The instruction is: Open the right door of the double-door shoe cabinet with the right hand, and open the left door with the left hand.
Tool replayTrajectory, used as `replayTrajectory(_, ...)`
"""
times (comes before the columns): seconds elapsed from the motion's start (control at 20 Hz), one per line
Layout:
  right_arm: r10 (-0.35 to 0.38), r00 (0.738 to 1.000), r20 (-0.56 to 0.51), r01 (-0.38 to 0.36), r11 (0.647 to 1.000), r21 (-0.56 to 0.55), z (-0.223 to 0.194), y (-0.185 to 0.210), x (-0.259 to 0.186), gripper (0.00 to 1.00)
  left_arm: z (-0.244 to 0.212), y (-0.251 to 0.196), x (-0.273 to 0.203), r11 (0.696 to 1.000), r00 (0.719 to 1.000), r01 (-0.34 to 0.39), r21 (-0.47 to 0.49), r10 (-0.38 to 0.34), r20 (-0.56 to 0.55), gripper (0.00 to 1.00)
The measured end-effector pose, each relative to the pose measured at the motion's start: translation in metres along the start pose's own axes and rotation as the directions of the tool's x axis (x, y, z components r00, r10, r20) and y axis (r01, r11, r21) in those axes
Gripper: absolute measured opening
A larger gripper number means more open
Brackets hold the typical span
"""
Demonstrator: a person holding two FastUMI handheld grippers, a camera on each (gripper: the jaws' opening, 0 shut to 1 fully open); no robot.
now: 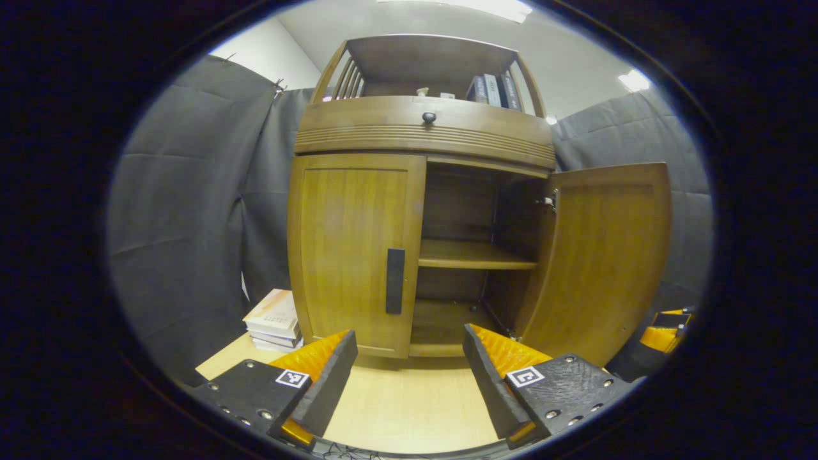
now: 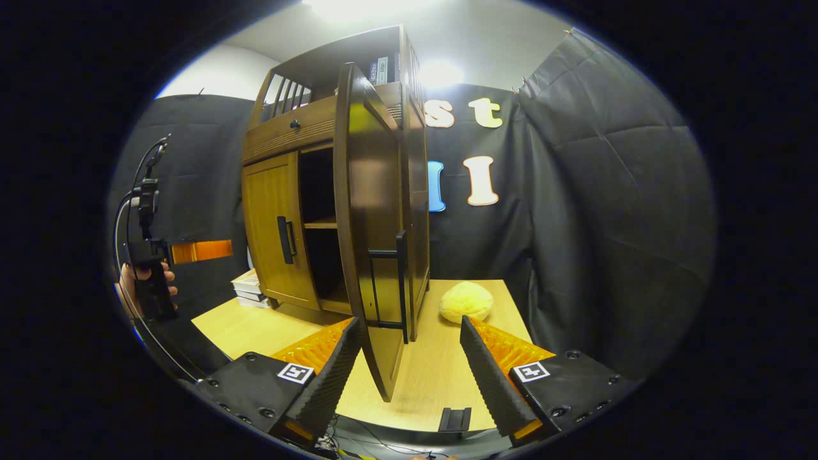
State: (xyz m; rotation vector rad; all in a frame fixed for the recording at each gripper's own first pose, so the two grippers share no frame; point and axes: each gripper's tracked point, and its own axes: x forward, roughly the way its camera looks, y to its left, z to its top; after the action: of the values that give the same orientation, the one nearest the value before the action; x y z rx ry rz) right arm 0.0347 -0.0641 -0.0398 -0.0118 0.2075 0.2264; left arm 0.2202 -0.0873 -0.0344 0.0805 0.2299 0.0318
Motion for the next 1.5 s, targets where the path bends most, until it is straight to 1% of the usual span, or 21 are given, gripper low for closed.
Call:
replayTrajectory(0.05,-0.017,1.0,0.004,0.017,1.0,0.013,0.003,0.004,0.0,0.97,0.005,0.006,0.014,1.0,1.0,0.003,0.002,-0.003,0.005,0.95)
replayTrajectory(0.1,-0.038,0.999,0.01,0.037,0.999,0.027,0.007,0.009,-0.003,0.92,0.009,0.011,0.029,1.0,1.0,0.008,0.006,-0.008,0.011,0.95)
replayTrajectory(0.15,-0.066,0.998,0.011,0.066,0.997,0.036,0.01,0.011,-0.006,0.97,0.013,0.015,0.045,1.0,1.0,0.016,0.013,-0.016,0.015,0.95)
replayTrajectory(0.3,-0.159,0.987,0.002,0.159,0.987,0.03,0.007,0.023,-0.01,0.97,0.017,0.018,0.092,0.995,0.997,0.078,0.056,-0.079,0.014,0.96)
replayTrajectory(0.4,-0.219,0.976,-0.009,0.219,0.975,0.036,0.008,0.031,-0.014,0.97,0.014,0.025,0.124,0.991,0.997,0.079,0.109,-0.08,0.01,0.95)
replayTrajectory(0.45,-0.241,0.971,-0.012,0.241,0.969,0.046,0.008,0.033,-0.014,0.92,0.012,0.025,0.14,0.988,0.997,0.08,0.129,-0.082,0.01,0.95)
replayTrajectory(0.5,-0.263,0.965,-0.014,0.263,0.964,0.049,0.009,0.038,-0.017,0.97,0.01,0.026,0.153,0.986,0.996,0.084,0.141,-0.086,0.015,0.95)
replayTrajectory(0.55,-0.28,0.96,-0.015,0.281,0.959,0.043,0.011,0.041,-0.018,0.92,0.009,0.026,0.166,0.986,0.996,0.088,0.141,-0.092,0.021,0.95)
replayTrajectory(0.7,-0.32,0.947,-0.02,0.321,0.947,0.034,0.013,0.057,-0.021,0.92,0.005,0.018,0.192,0.983,0.99,0.131,0.126,-0.135,0.024,0.95)
replayTrajectory(0.75,-0.329,0.944,-0.024,0.329,0.943,0.042,0.013,0.062,-0.022,0.92,0.006,0.02,0.2,0.984,0.991,0.12,0.133,-0.125,0.035,0.88)
replayTrajectory(0.85,-0.345,0.938,-0.027,0.346,0.937,0.055,0.012,0.072,-0.024,0.93,0.002,0.021,0.21,0.983,0.991,0.124,0.138,-0.13,0.034,0.73)
replayTrajectory(0.9,-0.353,0.935,-0.028,0.354,0.934,0.055,0.014,0.076,-0.023,0.93,-0.001,0.017,0.215,0.981,0.989,0.139,0.133,-0.144,0.031,0.69)
replayTrajectory(1.0,-0.359,0.933,-0.024,0.36,0.931,0.056,0.017,0.082,-0.019,0.93,0.0,0.017,0.222,0.985,0.99,0.134,0.113,-0.138,0.037,0.59)
replayTrajectory(1.1,-0.353,0.935,-0.024,0.353,0.933,0.073,0.02,0.09,-0.014,0.93,-0.003,0.013,0.223,0.984,0.986,0.162,0.079,-0.165,0.032,0.48)
replayTrajectory(1.2,-0.341,0.94,-0.023,0.342,0.936,0.086,0.02,0.097,-0.006,0.93,-0.004,0.012,0.224,0.987,0.988,0.148,0.057,-0.15,0.03,0.41)
replayTrajectory(1.4,-0.316,0.949,-0.022,0.317,0.946,0.067,0.015,0.112,-0.001,0.93,-0.003,0.012,0.222,0.99,0.992,0.118,0.076,-0.121,0.04,0.27)
replayTrajectory(1.45,-0.309,0.951,-0.024,0.31,0.948,0.065,0.014,0.115,-0.001,0.93,-0.003,0.011,0.223,0.99,0.991,0.117,0.077,-0.121,0.051,0.25)
replayTrajectory(1.5,-0.303,0.953,-0.026,0.304,0.951,0.064,0.012,0.118,0.001,0.93,-0.003,0.012,0.223,0.991,0.991,0.116,0.07,-0.12,0.051,0.27)
